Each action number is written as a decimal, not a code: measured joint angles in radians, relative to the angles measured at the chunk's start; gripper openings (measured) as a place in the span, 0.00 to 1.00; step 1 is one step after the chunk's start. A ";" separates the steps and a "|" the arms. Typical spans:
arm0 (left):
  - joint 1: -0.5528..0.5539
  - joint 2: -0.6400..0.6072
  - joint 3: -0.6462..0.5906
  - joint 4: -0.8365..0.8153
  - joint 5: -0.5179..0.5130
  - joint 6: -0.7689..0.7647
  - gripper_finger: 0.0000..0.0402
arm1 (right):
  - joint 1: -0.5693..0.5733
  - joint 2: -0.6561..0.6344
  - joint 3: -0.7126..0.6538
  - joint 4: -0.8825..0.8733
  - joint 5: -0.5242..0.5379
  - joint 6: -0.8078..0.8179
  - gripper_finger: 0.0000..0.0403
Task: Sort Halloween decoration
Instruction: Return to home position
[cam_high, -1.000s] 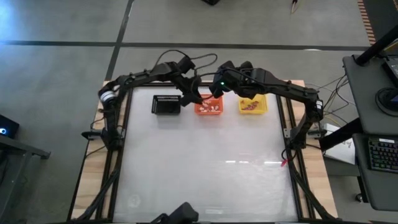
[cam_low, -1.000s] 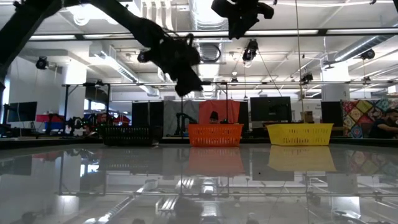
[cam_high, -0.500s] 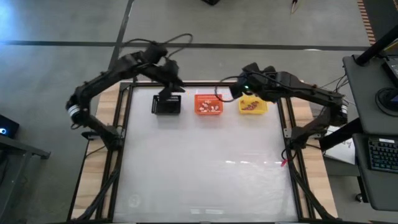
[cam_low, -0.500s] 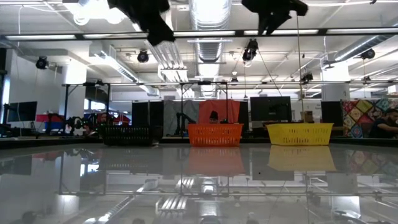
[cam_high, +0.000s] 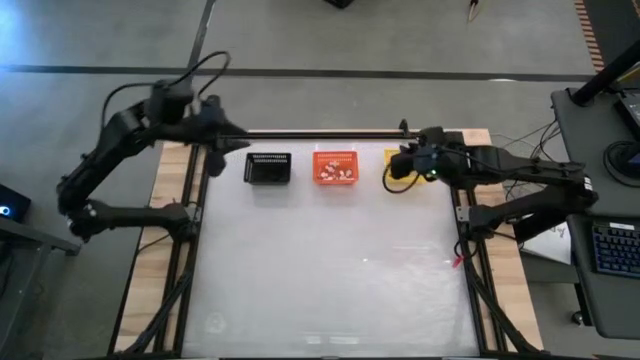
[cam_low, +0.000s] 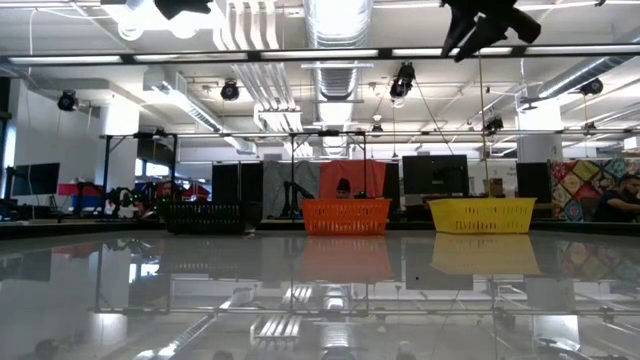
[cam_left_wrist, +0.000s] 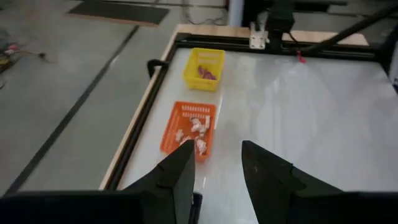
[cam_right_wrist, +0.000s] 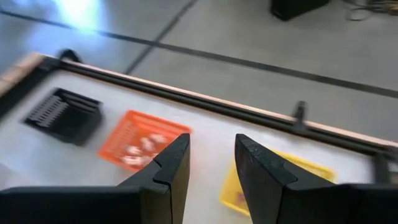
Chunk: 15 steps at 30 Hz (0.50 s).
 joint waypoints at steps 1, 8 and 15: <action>0.000 -0.036 -0.026 0.001 -0.012 -0.020 0.29 | 0.012 -0.010 -0.018 0.034 0.000 -0.001 0.29; 0.000 -0.291 -0.242 0.067 -0.046 -0.136 0.29 | 0.060 -0.009 -0.064 0.165 -0.008 -0.005 0.29; 0.000 -0.503 -0.432 0.200 -0.047 -0.214 0.29 | 0.060 0.019 -0.064 0.127 -0.091 0.029 0.29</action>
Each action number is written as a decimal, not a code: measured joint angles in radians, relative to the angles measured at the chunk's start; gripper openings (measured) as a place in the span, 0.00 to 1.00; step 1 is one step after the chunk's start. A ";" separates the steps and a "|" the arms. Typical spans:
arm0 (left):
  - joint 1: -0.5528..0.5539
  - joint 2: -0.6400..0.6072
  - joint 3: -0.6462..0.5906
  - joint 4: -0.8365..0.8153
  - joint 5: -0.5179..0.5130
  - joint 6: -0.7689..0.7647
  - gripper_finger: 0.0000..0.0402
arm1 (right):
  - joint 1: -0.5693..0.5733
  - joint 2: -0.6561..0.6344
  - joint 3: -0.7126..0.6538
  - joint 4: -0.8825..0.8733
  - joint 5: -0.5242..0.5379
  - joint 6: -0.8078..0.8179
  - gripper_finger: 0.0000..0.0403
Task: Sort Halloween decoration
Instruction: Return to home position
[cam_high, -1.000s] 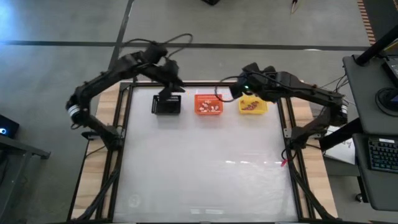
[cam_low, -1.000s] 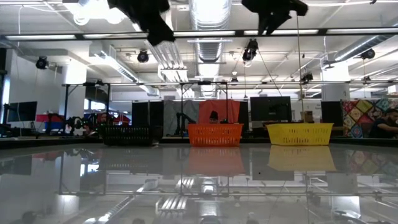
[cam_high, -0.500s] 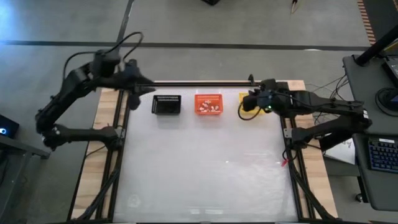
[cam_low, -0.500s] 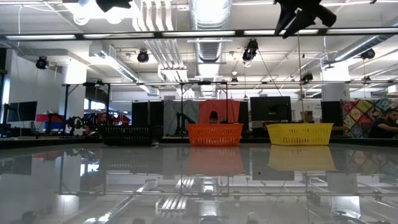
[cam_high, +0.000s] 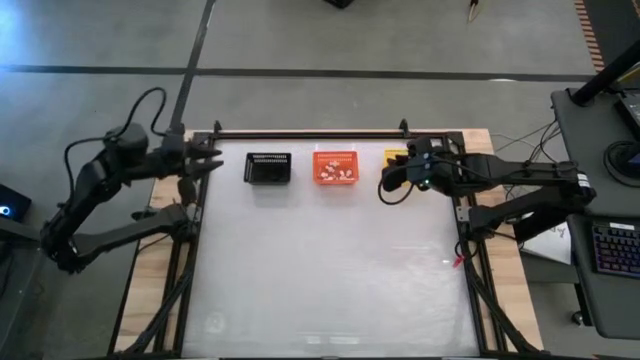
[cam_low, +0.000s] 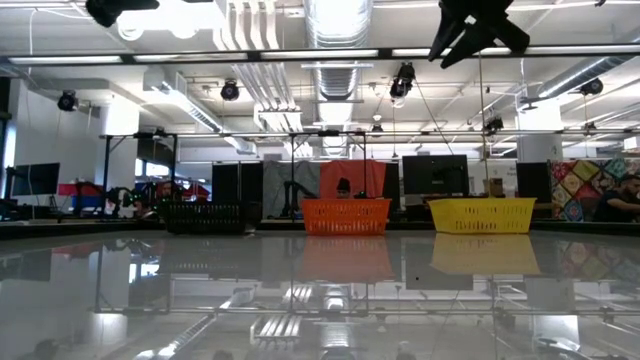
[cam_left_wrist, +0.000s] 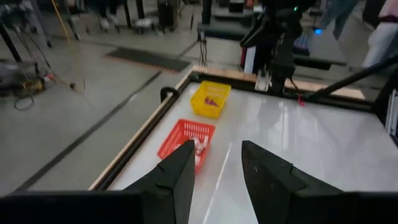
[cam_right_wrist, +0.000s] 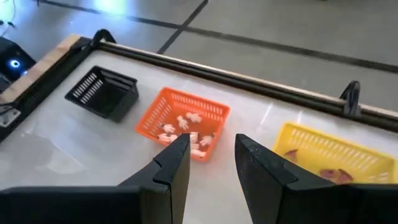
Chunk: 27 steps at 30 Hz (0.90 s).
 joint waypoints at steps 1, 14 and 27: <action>0.000 -0.022 -0.017 0.012 0.000 -0.003 0.29 | 0.003 0.000 -0.002 0.001 0.001 0.004 0.29; 0.000 -0.180 -0.079 0.005 0.000 -0.035 0.29 | 0.107 -0.115 -0.200 0.251 0.092 -0.216 0.29; 0.000 -0.247 -0.078 0.007 -0.121 -0.035 0.29 | 0.176 -0.459 -0.630 0.714 0.040 -0.379 0.29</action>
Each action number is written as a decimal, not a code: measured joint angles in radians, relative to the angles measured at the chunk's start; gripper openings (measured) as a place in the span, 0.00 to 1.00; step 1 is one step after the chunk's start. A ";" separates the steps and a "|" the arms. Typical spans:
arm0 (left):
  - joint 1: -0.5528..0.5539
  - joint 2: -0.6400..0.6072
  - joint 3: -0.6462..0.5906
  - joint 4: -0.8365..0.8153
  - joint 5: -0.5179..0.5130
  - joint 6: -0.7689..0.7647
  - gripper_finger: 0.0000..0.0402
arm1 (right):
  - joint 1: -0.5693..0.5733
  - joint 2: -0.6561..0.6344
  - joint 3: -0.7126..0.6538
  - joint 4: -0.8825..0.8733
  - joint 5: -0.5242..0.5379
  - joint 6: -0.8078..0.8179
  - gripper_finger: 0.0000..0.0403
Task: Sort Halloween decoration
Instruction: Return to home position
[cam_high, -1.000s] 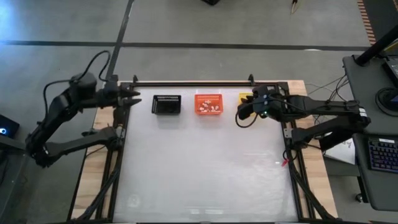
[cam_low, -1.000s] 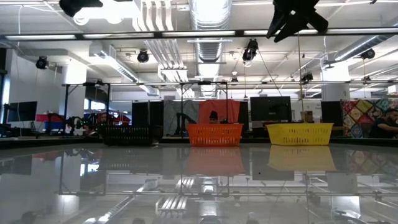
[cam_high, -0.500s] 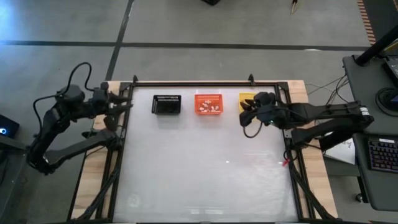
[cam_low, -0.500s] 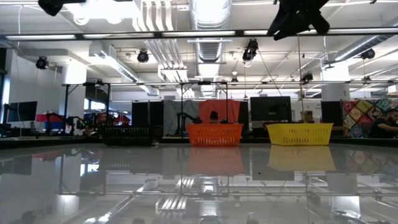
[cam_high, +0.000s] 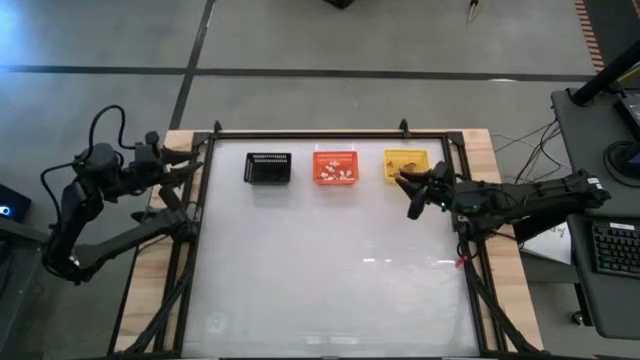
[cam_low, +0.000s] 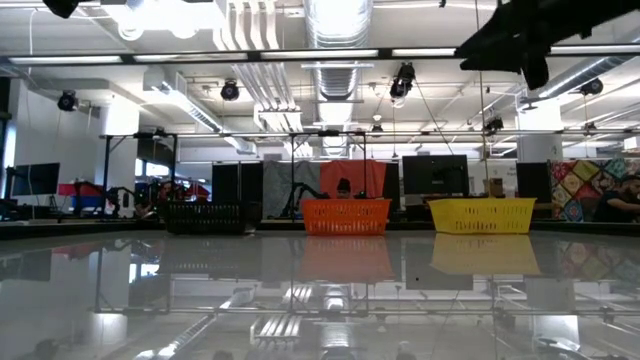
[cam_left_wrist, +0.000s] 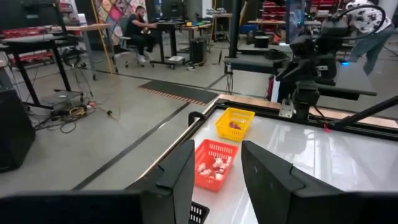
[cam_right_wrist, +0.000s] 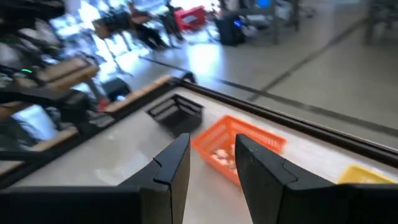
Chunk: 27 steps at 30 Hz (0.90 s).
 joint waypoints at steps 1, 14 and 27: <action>0.000 0.000 0.000 0.000 0.000 0.000 0.29 | 0.003 -0.024 -0.033 0.041 -0.015 -0.018 0.29; 0.000 0.001 0.000 0.000 -0.003 -0.074 0.29 | 0.005 -0.312 -0.330 0.422 -0.386 -0.204 0.29; 0.000 0.001 0.000 0.000 -0.113 -0.131 0.29 | 0.005 -0.580 -0.454 0.377 -0.509 -0.294 0.29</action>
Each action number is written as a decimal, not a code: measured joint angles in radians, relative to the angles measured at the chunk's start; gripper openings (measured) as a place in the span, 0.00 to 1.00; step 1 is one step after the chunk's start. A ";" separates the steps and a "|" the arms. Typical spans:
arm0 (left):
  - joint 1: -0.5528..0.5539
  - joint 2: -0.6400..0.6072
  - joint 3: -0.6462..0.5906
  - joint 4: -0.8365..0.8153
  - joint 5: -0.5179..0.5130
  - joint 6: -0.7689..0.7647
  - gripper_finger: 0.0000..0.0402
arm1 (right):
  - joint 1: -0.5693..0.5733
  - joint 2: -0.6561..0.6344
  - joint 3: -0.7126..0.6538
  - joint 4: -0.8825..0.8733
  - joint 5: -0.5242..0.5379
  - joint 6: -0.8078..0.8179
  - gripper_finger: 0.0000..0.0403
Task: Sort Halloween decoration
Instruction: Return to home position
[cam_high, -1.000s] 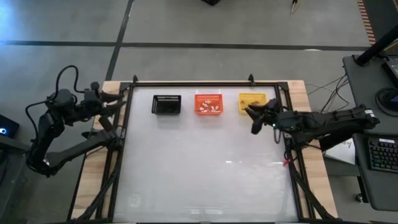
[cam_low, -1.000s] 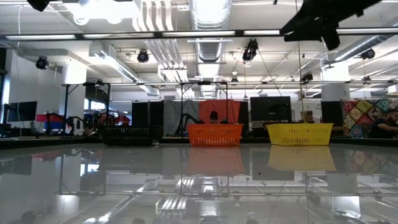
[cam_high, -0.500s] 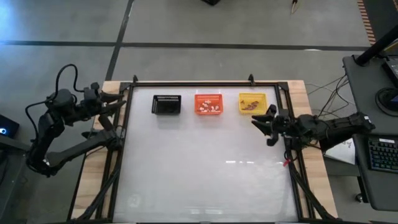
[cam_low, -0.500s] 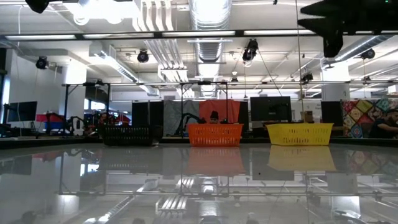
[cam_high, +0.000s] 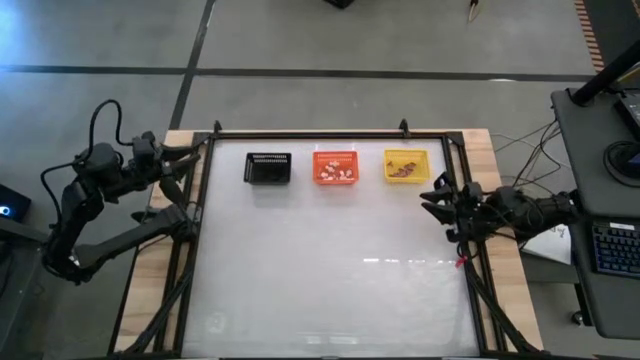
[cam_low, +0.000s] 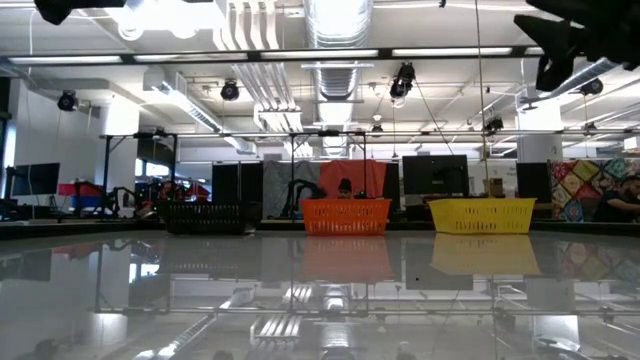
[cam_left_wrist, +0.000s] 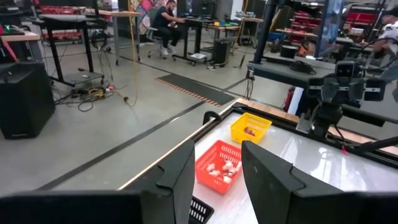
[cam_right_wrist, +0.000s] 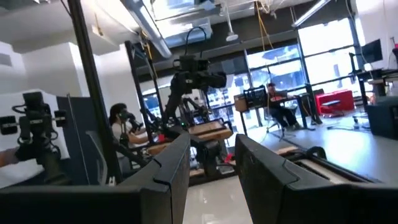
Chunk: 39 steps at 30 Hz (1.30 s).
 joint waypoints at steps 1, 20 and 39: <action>0.000 0.000 0.000 0.000 0.000 -0.003 0.29 | 0.000 -0.016 -0.007 -0.008 0.001 0.000 0.29; 0.000 0.001 0.000 -0.001 0.000 -0.073 0.29 | 0.000 -0.022 -0.058 -0.253 0.063 0.080 0.29; 0.000 0.001 -0.035 -0.001 0.001 -0.131 0.29 | 0.000 0.031 -0.057 -0.277 -0.016 0.080 0.29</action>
